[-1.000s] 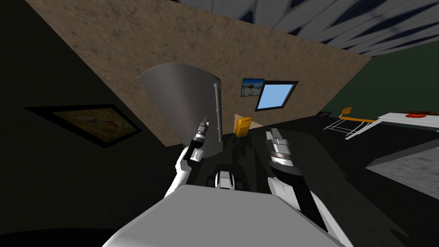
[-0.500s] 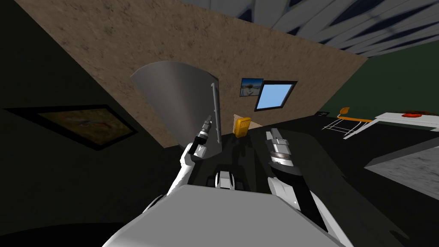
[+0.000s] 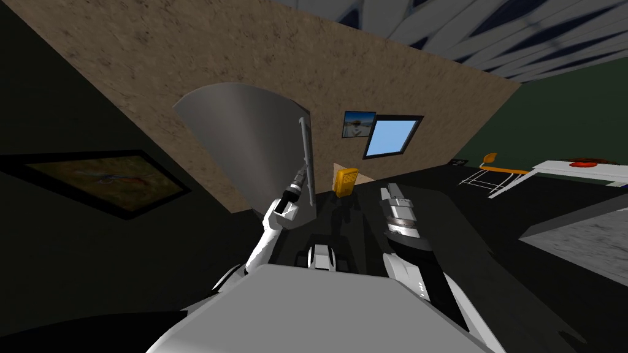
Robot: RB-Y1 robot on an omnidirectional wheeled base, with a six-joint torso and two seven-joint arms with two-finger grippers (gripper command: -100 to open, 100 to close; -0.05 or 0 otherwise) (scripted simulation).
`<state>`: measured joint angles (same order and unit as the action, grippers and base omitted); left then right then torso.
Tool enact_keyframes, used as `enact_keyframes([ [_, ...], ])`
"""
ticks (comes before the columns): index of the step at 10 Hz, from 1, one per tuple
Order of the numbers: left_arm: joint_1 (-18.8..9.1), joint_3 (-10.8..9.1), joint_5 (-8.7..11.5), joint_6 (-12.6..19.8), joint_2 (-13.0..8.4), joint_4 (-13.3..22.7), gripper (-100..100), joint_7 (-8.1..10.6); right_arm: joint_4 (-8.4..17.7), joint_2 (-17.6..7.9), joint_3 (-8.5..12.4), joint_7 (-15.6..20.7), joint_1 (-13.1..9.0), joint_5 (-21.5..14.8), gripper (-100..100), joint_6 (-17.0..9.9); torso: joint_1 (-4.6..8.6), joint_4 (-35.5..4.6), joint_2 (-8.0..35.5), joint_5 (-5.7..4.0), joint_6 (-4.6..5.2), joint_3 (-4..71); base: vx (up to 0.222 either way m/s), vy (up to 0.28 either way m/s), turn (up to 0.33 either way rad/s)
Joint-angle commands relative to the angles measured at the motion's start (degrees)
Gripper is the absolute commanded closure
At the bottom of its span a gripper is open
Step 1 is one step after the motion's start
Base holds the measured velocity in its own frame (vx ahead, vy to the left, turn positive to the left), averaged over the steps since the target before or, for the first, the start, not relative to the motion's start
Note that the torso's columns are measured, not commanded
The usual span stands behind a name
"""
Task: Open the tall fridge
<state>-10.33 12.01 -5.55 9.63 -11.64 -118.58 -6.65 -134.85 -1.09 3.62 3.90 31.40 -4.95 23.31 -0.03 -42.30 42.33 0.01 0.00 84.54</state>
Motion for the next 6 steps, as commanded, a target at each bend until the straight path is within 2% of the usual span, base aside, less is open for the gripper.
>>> enact_keyframes([
  [1, -2.31, 0.7, -0.72, 3.11, -0.35, 1.53, -100, -0.97, 0.0, 0.0, 0.0, 0.0, 0.0, 0.0, 0, 0.0, 0.04, 0.03, -0.09, -0.01, 0.0, 0.06, 0.046, -0.013, -0.013],
  [3, -5.16, 1.29, -1.72, 6.39, -1.05, 3.71, -100, -2.35, 0.0, 0.0, 0.0, 0.0, 0.0, 0.0, 0, 0.0, 0.01, 0.01, -0.03, 0.0, 0.0, 0.02, 0.044, -0.006, -0.022],
  [4, -5.16, 1.29, -1.72, 6.7, -1.05, 3.71, -100, -2.35, 0.0, 0.0, 0.0, 0.0, 0.0, 0.0, 0, 0.0, 0.02, 0.01, -0.04, 0.0, 0.0, 0.03, 0.034, 0.0, -0.01],
  [6, -7.65, 1.66, -2.8, 9.96, -1.85, 5.88, -100, -3.86, 0.0, 0.0, 0.0, 0.0, 0.0, 0.0, 0, 0.0, 0.0, 0.01, -0.02, 0.0, 0.0, 0.01, 0.038, 0.009, -0.021],
])
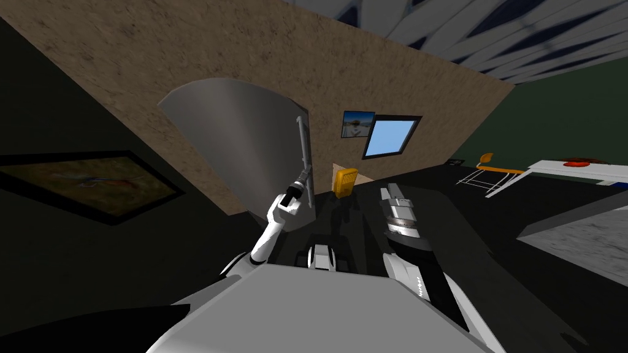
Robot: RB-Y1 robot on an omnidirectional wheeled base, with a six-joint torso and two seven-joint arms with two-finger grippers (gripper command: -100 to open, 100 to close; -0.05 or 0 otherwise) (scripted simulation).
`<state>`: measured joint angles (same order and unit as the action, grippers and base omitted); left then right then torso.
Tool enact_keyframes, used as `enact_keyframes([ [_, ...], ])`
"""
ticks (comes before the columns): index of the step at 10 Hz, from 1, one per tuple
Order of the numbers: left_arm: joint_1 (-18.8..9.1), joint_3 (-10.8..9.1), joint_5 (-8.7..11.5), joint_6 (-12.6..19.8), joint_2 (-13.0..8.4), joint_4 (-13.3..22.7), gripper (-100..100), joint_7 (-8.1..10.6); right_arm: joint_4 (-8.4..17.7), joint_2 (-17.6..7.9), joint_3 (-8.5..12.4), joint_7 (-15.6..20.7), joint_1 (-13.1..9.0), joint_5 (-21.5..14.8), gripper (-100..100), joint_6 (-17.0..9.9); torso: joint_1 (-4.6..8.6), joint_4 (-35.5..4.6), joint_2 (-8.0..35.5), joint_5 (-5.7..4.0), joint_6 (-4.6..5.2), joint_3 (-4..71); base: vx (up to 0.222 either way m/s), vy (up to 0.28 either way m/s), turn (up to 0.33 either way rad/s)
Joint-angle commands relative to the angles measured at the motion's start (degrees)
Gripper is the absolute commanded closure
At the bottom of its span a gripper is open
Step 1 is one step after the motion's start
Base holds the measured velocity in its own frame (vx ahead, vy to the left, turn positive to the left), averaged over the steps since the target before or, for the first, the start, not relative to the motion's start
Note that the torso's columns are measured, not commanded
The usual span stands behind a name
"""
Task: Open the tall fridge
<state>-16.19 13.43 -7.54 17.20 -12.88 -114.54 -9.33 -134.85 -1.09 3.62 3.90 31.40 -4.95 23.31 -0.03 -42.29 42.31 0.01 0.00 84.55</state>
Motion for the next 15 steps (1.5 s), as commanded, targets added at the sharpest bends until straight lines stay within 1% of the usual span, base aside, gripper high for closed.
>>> enact_keyframes([
  [1, -2.91, 0.37, -1.37, 3.91, -1.03, 2.91, -100, -1.97, 0.0, 0.0, 0.0, 0.0, 0.0, 0.0, 0, 0.0, -0.01, 0.01, -0.04, 0.0, 0.0, 0.02, 0.054, 0.02, -0.025],
  [5, -6.77, 0.66, -3.5, 9.21, -2.89, 6.8, -100, -5.02, 0.0, 0.0, 0.0, 0.0, 0.0, 0.0, 0, 0.0, 0.04, 0.0, 0.0, -0.01, 0.0, 0.0, 0.05, 0.016, -0.018],
  [9, -9.73, 0.93, -5.16, 13.27, -4.83, 9.73, -100, -7.41, 0.0, 0.0, 0.0, 0.0, 0.0, 0.0, 0, 0.0, 0.03, 0.0, 0.02, -0.01, 0.0, -0.01, 0.034, 0.015, -0.013],
  [11, -11.62, 1.22, -6.09, 15.76, -6.36, 11.37, -100, -8.73, 0.0, 0.0, 0.0, 0.0, 0.0, 0.0, 0, 0.0, 0.04, 0.01, -0.04, -0.01, 0.0, 0.03, 0.036, 0.011, -0.015],
  [12, -11.21, 1.1, -5.7, 14.99, -6.03, 11.01, -100, -8.29, 0.0, 0.0, 0.0, 0.0, 0.0, 0.0, 0, 0.0, 0.03, 0.02, -0.05, -0.01, 0.0, 0.03, 0.016, 0.006, -0.002],
  [13, -12.32, 1.0, -5.32, 16.75, -6.34, 10.64, -100, -8.54, 0.0, 0.0, 0.0, 0.0, 0.0, 0.0, 0, 0.0, 0.05, 0.0, 0.02, -0.01, 0.0, -0.01, 0.086, 0.014, -0.041],
  [14, -11.94, 1.04, -5.56, 15.76, -6.16, 11.08, -100, -8.45, 0.0, 0.0, 0.0, 0.0, 0.01, 0.0, 0, 0.0, 0.03, 0.03, -0.17, -0.01, 0.01, 0.09, 0.056, 0.01, -0.012],
  [15, -12.04, 1.03, -5.53, 15.97, -6.17, 11.06, 100, -8.46, 0.0, 0.0, 0.0, 0.0, 0.0, 0.0, 0, 0.0, 0.03, 0.04, -0.06, 0.0, -0.01, 0.05, 0.007, 0.002, 0.01],
])
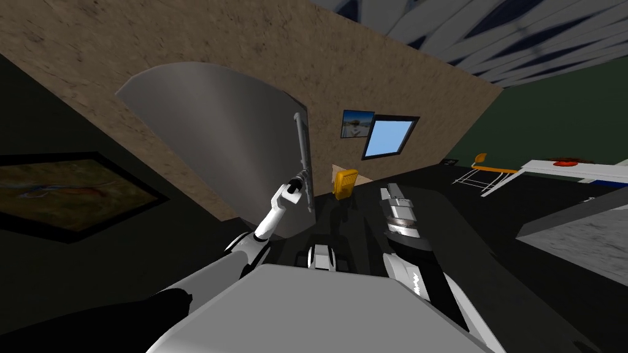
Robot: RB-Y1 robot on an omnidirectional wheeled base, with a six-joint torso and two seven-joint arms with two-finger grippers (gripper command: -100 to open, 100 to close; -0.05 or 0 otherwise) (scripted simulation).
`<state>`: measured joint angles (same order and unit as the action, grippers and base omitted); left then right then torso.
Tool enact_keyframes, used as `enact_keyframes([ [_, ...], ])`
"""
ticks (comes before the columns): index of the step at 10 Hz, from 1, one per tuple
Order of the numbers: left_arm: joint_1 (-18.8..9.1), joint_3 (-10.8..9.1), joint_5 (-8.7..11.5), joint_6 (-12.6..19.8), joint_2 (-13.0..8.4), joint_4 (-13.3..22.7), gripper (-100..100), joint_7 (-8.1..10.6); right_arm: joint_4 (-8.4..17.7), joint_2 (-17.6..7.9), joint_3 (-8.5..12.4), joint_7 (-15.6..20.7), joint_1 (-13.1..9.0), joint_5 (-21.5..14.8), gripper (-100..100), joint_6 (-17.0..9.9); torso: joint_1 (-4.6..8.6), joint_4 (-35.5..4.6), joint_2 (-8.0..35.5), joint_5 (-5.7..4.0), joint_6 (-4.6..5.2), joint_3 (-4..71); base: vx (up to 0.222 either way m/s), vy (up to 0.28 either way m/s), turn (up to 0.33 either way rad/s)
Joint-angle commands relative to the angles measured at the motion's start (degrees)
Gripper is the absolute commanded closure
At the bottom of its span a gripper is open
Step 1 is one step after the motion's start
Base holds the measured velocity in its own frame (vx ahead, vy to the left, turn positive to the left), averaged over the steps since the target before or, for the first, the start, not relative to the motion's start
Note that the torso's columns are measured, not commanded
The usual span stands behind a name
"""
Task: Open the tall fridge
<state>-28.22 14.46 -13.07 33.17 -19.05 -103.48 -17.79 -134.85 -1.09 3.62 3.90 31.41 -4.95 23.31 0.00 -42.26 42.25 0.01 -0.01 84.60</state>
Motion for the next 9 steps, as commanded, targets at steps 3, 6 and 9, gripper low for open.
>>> enact_keyframes([
  [3, 0.16, 3.65, 2.0, 0.57, -0.26, -3.25, 100, -0.3, 0.01, -0.01, 0.01, 0.0, -0.04, 0.0, 0, -0.01, -0.05, -0.09, 0.55, 0.06, 0.19, -0.38, -0.176, 0.167, -0.097],
  [6, 0.27, 7.33, 4.01, 1.12, -0.49, -6.54, 100, -0.59, 0.01, -0.01, 0.01, 0.0, -0.04, 0.0, 0, -0.01, -0.09, -0.25, 0.31, 0.04, -0.02, -0.2, -0.238, 0.145, -0.075],
  [9, 0.37, 11.0, 6.03, 1.68, -0.71, -9.84, 100, -0.88, 0.01, -0.02, 0.01, 0.0, -0.04, 0.0, 0, -0.01, -0.3, -0.25, 0.2, 0.1, -0.1, -0.11, -0.237, 0.217, -0.106],
])
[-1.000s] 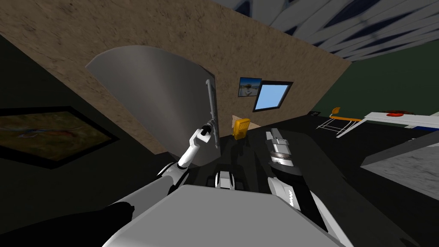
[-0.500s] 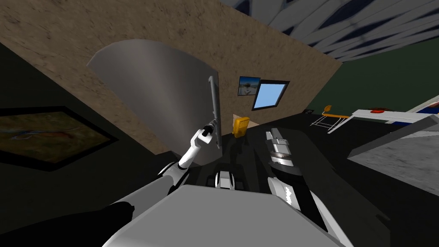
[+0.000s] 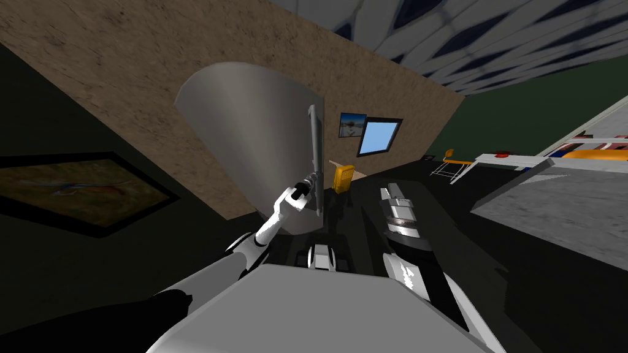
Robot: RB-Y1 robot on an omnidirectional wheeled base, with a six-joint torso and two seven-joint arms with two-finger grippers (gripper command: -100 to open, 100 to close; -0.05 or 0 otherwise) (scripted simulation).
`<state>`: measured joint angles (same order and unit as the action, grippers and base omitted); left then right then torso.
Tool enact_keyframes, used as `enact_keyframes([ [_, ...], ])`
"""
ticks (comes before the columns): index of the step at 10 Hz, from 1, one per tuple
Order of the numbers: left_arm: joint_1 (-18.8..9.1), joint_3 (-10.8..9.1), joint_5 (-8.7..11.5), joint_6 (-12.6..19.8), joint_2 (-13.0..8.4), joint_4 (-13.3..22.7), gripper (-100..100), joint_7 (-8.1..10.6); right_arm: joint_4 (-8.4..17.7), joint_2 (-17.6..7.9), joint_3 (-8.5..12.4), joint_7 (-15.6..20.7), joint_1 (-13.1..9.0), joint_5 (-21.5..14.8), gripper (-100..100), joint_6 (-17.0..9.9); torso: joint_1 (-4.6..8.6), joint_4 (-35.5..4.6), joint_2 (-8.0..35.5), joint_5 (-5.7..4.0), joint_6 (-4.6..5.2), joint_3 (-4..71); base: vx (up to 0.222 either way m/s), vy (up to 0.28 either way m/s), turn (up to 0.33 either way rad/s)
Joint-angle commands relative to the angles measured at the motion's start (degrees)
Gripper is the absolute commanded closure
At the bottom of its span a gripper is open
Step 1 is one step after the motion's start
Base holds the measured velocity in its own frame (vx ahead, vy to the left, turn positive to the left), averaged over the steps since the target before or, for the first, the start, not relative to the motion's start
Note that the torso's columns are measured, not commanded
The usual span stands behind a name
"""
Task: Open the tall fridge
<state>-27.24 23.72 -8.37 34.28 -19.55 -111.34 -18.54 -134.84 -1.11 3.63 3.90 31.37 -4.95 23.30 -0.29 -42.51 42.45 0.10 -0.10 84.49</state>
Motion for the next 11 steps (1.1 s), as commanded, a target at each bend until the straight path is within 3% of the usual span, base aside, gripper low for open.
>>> enact_keyframes([
  [1, -0.59, 2.96, 2.0, 0.74, -0.29, -3.08, 100, -0.23, 0.0, 0.0, 0.0, 0.0, 0.0, 0.0, 0, 0.0, 0.11, -0.07, 0.07, 0.0, -0.04, -0.05, -0.219, 0.154, -0.091],
  [2, 0.1, 2.34, 2.16, 1.58, -1.1, -3.57, 100, -0.32, 0.0, 0.01, 0.0, 0.0, 0.01, 0.0, 0, 0.0, 0.27, -0.14, 0.16, -0.05, 0.02, -0.09, -0.103, 0.064, -0.045],
  [6, 0.85, 8.57, 3.92, 2.14, -1.69, -9.43, 100, -0.38, 0.0, -0.01, 0.01, 0.0, 0.02, 0.0, 0, 0.0, -0.07, 0.11, 0.06, 0.01, 0.12, -0.06, -0.11, 0.2, -0.056],
  [7, 0.85, 8.57, 3.92, 2.14, -1.69, -9.43, 100, -0.38, 0.0, 0.0, 0.0, 0.0, 0.02, 0.0, 0, 0.0, 0.02, 0.07, 0.04, 0.03, -0.01, -0.04, -0.122, 0.143, -0.037],
  [11, 1.31, 14.25, 5.49, 2.33, -2.24, -15.1, 100, -0.33, 0.0, 0.0, 0.0, 0.0, 0.01, 0.0, 0, 0.0, -0.03, 0.04, 0.16, 0.04, 0.1, -0.09, -0.152, 0.189, -0.031],
])
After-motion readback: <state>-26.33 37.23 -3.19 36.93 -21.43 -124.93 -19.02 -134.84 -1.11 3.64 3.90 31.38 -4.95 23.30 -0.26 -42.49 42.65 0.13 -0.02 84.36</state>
